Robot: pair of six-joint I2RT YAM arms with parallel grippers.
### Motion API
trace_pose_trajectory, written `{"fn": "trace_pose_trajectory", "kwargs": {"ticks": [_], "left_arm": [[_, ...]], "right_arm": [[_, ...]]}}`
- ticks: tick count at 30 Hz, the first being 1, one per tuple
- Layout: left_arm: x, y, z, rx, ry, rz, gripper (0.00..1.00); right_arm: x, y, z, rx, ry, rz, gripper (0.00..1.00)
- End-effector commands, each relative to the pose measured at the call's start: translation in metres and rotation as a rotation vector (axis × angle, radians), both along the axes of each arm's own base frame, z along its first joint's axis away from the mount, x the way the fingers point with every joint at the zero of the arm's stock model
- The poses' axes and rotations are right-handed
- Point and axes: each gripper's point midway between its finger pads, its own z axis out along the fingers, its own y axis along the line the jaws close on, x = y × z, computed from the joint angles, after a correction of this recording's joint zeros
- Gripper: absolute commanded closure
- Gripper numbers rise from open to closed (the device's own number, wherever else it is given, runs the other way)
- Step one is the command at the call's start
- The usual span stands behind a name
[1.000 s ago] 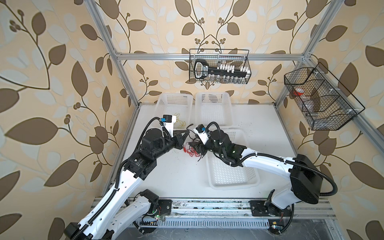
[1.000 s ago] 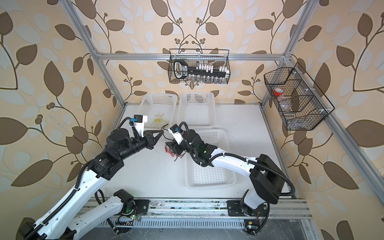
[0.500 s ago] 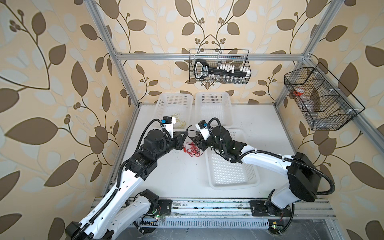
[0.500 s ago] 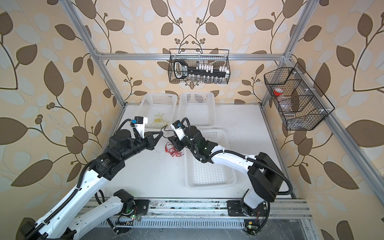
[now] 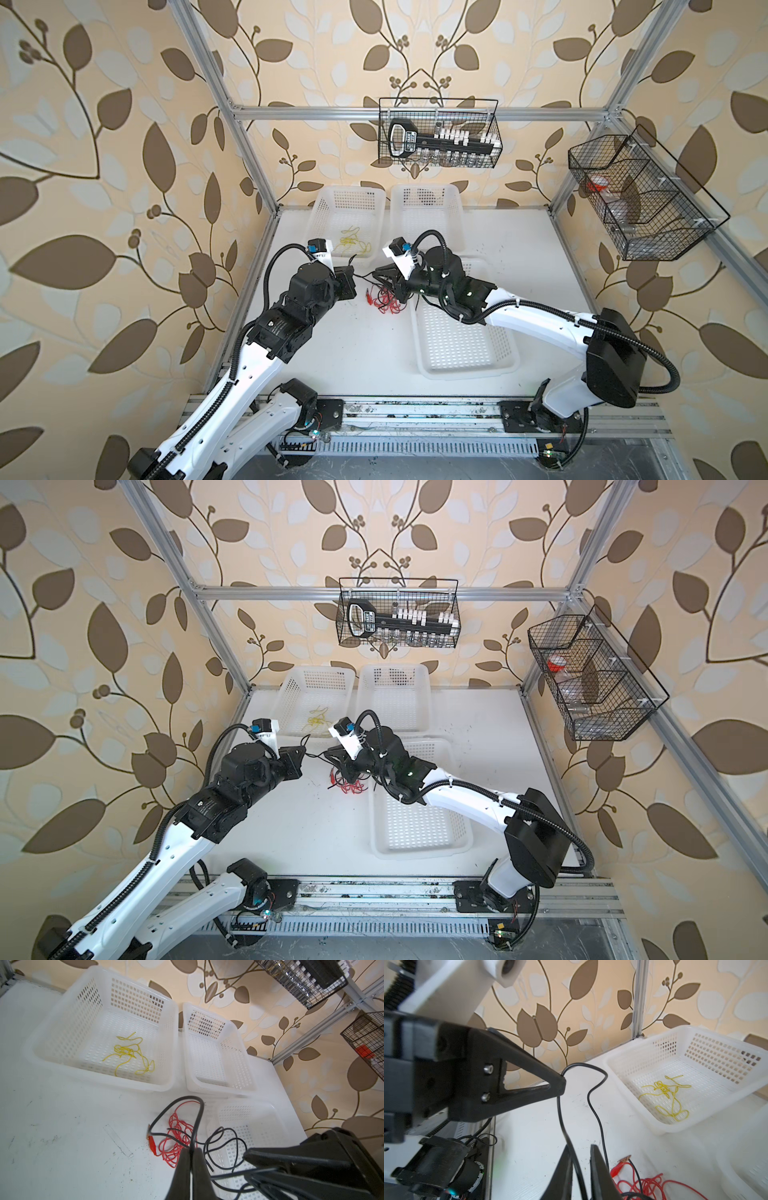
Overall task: Untangle the cables
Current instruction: 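Pull the black wire up and away from the red wires with both grippers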
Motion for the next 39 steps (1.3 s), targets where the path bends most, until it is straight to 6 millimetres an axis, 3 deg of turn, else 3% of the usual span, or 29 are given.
{"fn": "trace_pose_trajectory", "kwargs": {"ticks": [1,2,4,7,16,17,29,35,39], "left_arm": [[-0.005,0.019,0.013,0.021,-0.049,0.076,1.00],[-0.006,0.022,0.016,0.024,-0.061,0.085,1.00],[-0.009,0.027,0.023,0.027,-0.088,0.104,1.00],[-0.013,0.033,0.034,0.025,-0.129,0.122,1.00],[-0.017,0.040,0.067,0.036,-0.211,0.133,1.00],[-0.017,0.040,0.069,0.039,-0.215,0.133,1.00],[-0.011,0.042,0.072,0.057,-0.221,0.161,1.00],[-0.008,0.033,0.081,0.032,-0.233,0.123,1.00],[-0.006,0.019,0.080,0.013,-0.233,0.056,1.00]], "right_arm": [[-0.016,0.006,0.041,0.068,-0.052,0.082,0.86],[-0.017,0.007,0.046,0.078,-0.053,0.093,0.82],[-0.022,0.012,0.053,0.089,-0.054,0.127,0.64],[-0.026,0.018,0.064,0.091,-0.063,0.154,0.55],[-0.018,0.014,0.050,0.073,-0.041,0.097,0.47],[-0.016,0.010,0.037,0.056,-0.020,0.081,0.45],[0.018,-0.055,-0.025,-0.012,0.080,-0.141,0.42],[0.016,-0.055,-0.053,-0.058,0.115,-0.128,0.42],[0.009,-0.047,-0.046,-0.022,0.110,-0.081,0.42]]}}
